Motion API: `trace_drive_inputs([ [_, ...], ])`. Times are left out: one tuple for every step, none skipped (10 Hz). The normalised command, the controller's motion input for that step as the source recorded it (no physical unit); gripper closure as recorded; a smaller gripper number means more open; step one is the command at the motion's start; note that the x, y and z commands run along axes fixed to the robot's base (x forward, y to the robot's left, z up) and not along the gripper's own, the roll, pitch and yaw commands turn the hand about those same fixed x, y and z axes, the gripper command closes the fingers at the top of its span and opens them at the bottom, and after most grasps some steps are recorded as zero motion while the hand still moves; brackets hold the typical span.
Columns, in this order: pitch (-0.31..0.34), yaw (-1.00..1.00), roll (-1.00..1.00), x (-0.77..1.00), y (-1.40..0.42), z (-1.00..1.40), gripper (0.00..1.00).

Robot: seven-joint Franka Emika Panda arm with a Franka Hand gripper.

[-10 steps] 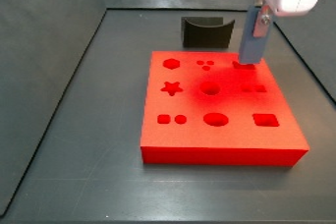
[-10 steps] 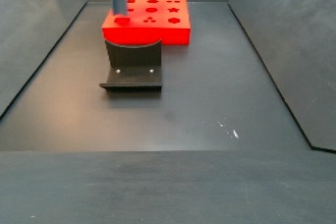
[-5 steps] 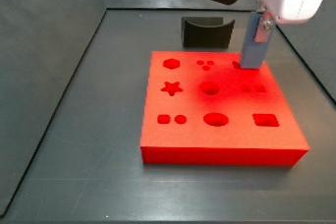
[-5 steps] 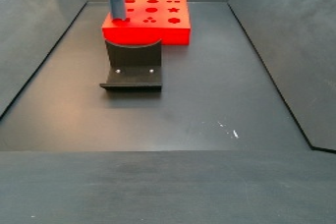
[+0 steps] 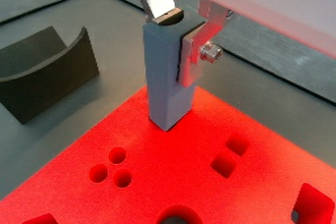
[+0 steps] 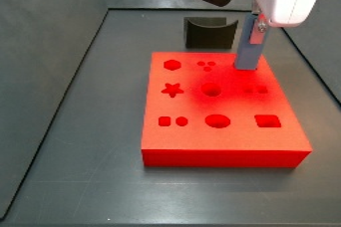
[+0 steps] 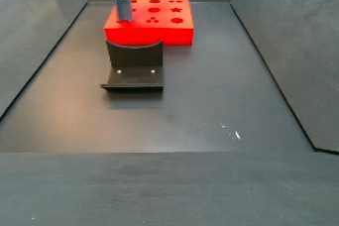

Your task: Insert the arch object.

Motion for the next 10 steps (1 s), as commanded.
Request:
trace_drive_inputs([
  [0.027,0.18,0.04,0.23,0.00,-0.31,1.00],
  [0.000,0.33,0.05,0.16,0.00,-0.50,1.00],
  [0.000,0.43,0.09,0.09,0.00,-0.54,1.00],
  [0.000,0.41,0.09,0.08,0.00,-0.53,1.00],
  [0.000,0.23,0.12,0.00,0.00,-0.72,1.00],
  [0.003,0.06,0.14,0.00,-0.01,-0.84,1.00],
  [0.017,0.00,0.12,0.01,-0.07,-0.79,1.00],
  [0.020,-0.05,0.09,0.05,-0.08,-0.66,1.00],
  [0.010,-0.06,-0.05,0.03,0.07,-0.01,1.00],
  [0.000,0.00,0.00,0.00,0.00,0.00,1.00],
])
